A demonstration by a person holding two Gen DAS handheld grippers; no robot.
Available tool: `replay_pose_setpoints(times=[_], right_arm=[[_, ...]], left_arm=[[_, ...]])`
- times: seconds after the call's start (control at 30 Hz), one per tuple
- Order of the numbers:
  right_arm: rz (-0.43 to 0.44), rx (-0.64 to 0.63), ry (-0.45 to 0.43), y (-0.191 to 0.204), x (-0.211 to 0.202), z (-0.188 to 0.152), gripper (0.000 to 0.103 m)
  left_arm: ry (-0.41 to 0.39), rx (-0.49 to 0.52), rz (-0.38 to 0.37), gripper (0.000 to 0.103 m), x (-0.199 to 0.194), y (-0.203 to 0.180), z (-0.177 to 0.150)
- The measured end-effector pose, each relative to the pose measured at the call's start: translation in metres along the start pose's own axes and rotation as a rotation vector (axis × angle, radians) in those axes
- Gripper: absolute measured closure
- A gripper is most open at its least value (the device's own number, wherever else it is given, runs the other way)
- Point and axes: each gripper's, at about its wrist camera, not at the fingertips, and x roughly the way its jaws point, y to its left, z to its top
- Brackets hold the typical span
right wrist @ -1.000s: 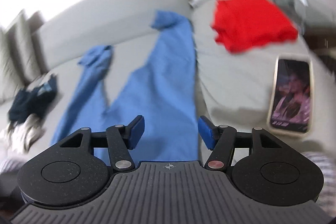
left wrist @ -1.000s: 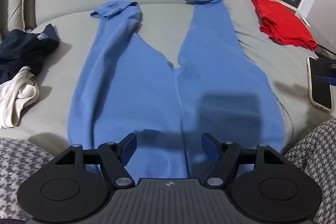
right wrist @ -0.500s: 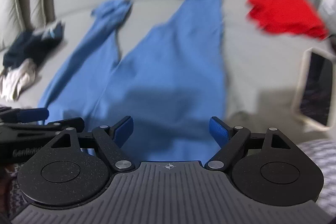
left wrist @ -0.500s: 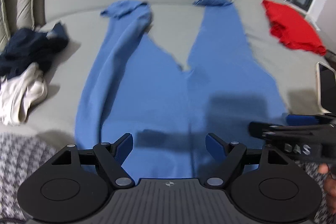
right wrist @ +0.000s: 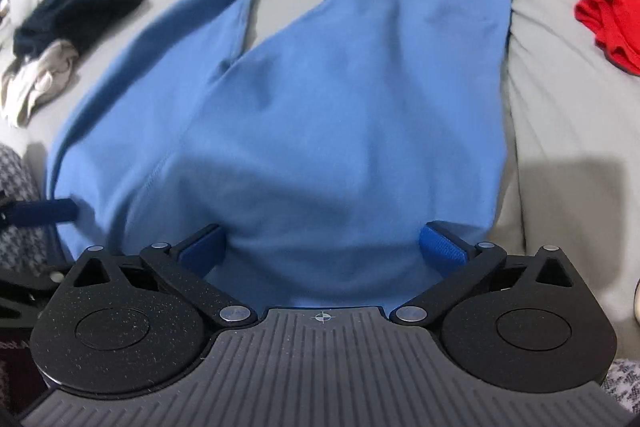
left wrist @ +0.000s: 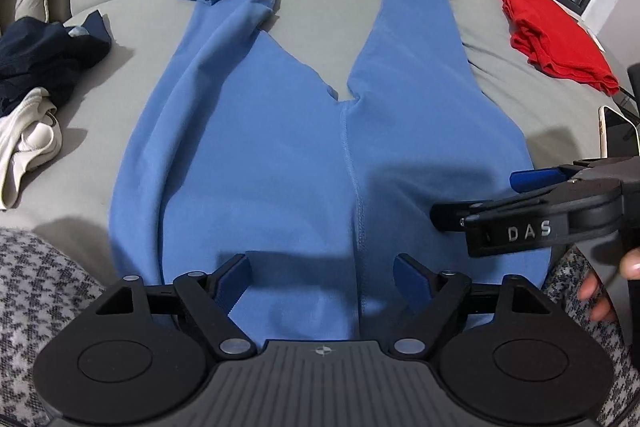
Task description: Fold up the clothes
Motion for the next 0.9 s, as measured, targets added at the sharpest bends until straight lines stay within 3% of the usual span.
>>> replay_pose_setpoints(times=[0.67,0.9], right_arm=[[-0.002,0.006,-0.016,0.001,0.002,-0.002,0.0],[-0.001,0.012,-0.016,-0.001,0.003,-0.001,0.0]], left_arm=[[-0.004,-0.011,-0.012,0.022,0.0,-0.001,0.0],[0.009,0.069,-0.095,0.024,0.0,-0.017,-0.004]])
